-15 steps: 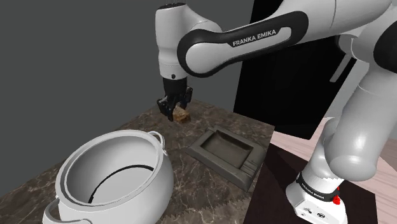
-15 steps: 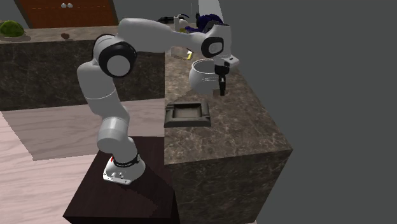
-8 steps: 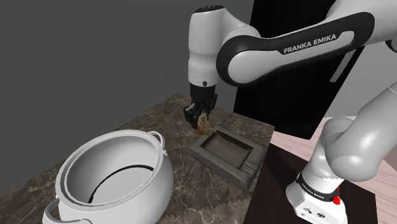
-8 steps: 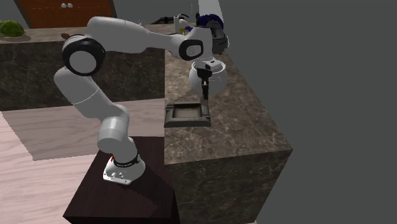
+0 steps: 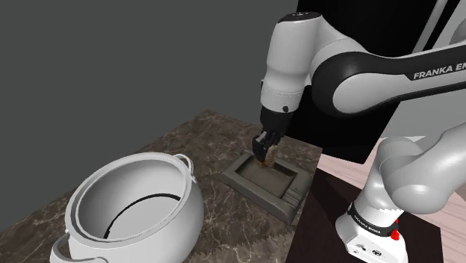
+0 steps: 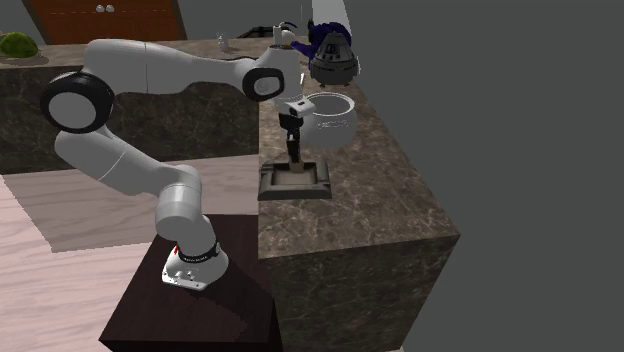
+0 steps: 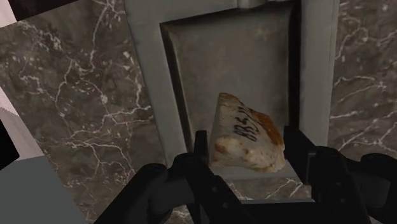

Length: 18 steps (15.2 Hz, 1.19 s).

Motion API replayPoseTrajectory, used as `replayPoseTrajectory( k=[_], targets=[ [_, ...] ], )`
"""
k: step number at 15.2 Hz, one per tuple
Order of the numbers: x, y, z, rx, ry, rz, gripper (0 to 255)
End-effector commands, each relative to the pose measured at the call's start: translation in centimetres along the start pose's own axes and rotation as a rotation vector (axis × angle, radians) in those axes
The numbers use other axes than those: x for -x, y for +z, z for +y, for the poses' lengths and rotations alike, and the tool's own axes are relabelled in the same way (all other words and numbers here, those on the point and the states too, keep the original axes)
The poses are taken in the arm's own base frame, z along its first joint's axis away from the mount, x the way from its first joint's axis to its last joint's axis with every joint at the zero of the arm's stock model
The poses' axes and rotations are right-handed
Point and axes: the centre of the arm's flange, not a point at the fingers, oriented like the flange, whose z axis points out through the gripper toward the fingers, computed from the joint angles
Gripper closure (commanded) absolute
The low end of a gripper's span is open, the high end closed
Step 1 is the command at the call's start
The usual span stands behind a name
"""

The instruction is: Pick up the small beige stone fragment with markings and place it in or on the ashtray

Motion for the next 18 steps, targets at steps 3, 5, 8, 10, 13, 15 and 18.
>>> replayPoseTrajectory(
  k=[3,5,8,10,13,15,18],
  targets=[
    [0.9,2.0,0.2,-0.001,0.001,0.000,255],
    [1.0,3.1,0.1,-0.001,0.001,0.000,255],
    [1.2,4.6,0.0,-0.001,0.001,0.000,255],
    [1.2,5.7,0.0,-0.001,0.001,0.000,255],
    [1.3,5.9,-0.1,-0.001,0.001,0.000,255],
    [1.3,5.9,-0.1,-0.001,0.001,0.000,255],
    [1.3,5.9,-0.1,-0.001,0.001,0.000,255]
  ],
)
